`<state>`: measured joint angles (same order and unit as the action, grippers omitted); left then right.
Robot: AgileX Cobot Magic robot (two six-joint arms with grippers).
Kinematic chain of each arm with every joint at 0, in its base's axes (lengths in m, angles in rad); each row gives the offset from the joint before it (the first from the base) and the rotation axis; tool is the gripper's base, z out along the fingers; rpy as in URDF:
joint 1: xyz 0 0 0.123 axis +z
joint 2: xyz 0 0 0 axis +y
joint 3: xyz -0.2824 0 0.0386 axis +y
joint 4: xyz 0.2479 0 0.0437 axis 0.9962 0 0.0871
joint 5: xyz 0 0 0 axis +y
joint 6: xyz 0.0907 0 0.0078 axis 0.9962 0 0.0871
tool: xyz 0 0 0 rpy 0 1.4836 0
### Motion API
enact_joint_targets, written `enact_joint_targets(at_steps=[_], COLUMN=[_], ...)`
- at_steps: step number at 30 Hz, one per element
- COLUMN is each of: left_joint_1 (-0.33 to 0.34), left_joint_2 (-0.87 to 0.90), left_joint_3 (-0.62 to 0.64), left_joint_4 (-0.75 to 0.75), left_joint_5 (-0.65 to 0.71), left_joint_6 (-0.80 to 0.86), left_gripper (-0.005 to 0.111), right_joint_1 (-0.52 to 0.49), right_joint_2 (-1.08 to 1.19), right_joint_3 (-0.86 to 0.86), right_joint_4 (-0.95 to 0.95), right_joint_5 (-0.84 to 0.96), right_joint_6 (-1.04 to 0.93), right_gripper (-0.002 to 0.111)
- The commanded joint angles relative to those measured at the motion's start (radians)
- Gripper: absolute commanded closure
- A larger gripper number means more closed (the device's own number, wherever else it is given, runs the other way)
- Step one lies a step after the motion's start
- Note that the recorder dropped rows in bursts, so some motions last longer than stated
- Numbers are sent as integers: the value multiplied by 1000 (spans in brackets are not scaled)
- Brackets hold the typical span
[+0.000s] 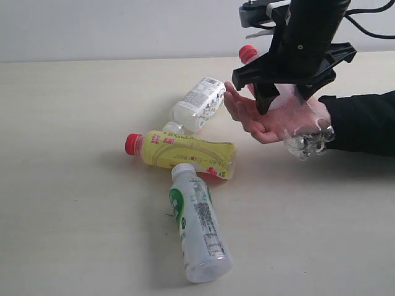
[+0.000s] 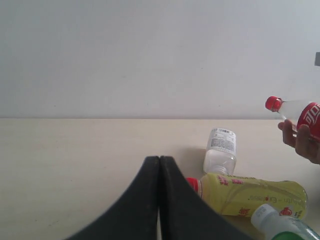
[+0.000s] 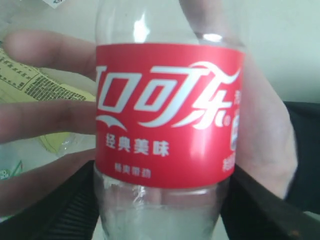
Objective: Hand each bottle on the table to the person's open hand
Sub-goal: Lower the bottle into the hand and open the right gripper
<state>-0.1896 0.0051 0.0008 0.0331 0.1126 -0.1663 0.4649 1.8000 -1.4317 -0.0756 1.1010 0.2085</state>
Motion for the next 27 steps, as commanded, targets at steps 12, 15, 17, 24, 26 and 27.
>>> enact_joint_targets(at_steps=[12, 15, 17, 24, 26, 27], left_joint_1=[5, 5, 5, 5, 5, 5], left_joint_2=[-5, -5, -5, -5, -5, -5], left_joint_3=[-1, -1, -1, -1, -1, -1], left_joint_4=[4, 4, 4, 4, 4, 4], left_joint_5=[-9, -9, -9, -9, -9, -9], left_joint_6=[3, 3, 3, 3, 3, 3], left_gripper=[107, 107, 107, 107, 107, 107], right_joint_1=[-3, -3, -3, -1, -1, -1], right_joint_2=[11, 5, 2, 2, 2, 2], right_joint_3=[88, 88, 88, 88, 88, 88], right_joint_4=[-12, -12, -12, -12, -12, -12], right_joint_5=[-74, -74, -74, -78, -78, -78], right_joint_6=[26, 26, 21, 21, 15, 12], right_gripper=[107, 95, 79, 23, 19, 18])
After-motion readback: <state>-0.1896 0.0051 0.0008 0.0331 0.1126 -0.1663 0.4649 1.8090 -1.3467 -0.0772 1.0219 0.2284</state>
